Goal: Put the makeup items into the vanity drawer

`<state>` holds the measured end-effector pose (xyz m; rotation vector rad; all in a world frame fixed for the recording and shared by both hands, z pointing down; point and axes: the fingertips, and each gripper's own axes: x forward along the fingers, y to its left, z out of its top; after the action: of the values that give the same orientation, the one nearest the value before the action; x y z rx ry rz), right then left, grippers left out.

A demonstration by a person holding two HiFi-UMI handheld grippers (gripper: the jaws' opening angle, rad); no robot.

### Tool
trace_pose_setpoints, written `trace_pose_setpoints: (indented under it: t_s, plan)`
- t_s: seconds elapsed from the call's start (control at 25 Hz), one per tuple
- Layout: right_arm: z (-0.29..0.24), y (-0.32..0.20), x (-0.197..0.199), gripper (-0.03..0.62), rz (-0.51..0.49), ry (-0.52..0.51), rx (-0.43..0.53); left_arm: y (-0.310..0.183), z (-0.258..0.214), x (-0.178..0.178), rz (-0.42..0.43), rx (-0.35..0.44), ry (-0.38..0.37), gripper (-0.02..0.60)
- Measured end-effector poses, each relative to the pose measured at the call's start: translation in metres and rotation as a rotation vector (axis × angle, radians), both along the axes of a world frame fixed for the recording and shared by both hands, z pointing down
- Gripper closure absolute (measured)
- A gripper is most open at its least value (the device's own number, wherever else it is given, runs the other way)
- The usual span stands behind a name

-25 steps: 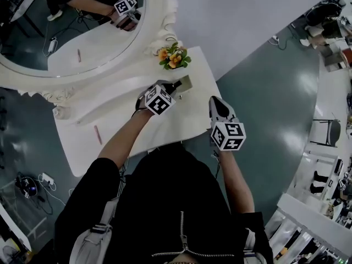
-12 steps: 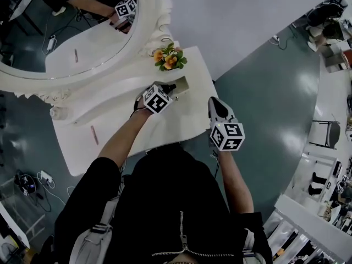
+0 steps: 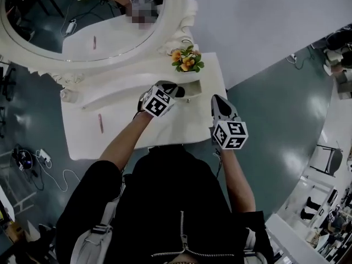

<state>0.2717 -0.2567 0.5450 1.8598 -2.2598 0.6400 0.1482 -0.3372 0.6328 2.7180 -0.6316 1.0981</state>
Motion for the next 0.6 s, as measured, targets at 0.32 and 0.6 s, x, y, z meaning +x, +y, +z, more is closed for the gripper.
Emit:
trace_pose_setpoints:
  t_s: [0.32, 0.6]
  plan:
    - [-0.007, -0.036, -0.059, 0.588, -0.215, -0.018, 0.033, -0.008, -0.042, -0.069, -0.246, 0.045, 0.099, 0.558]
    - [-0.005, -0.056, -0.135, 0.588, -0.424, -0.026, 0.043, 0.004, -0.056, -0.165, -0.497, 0.083, 0.127, 0.558]
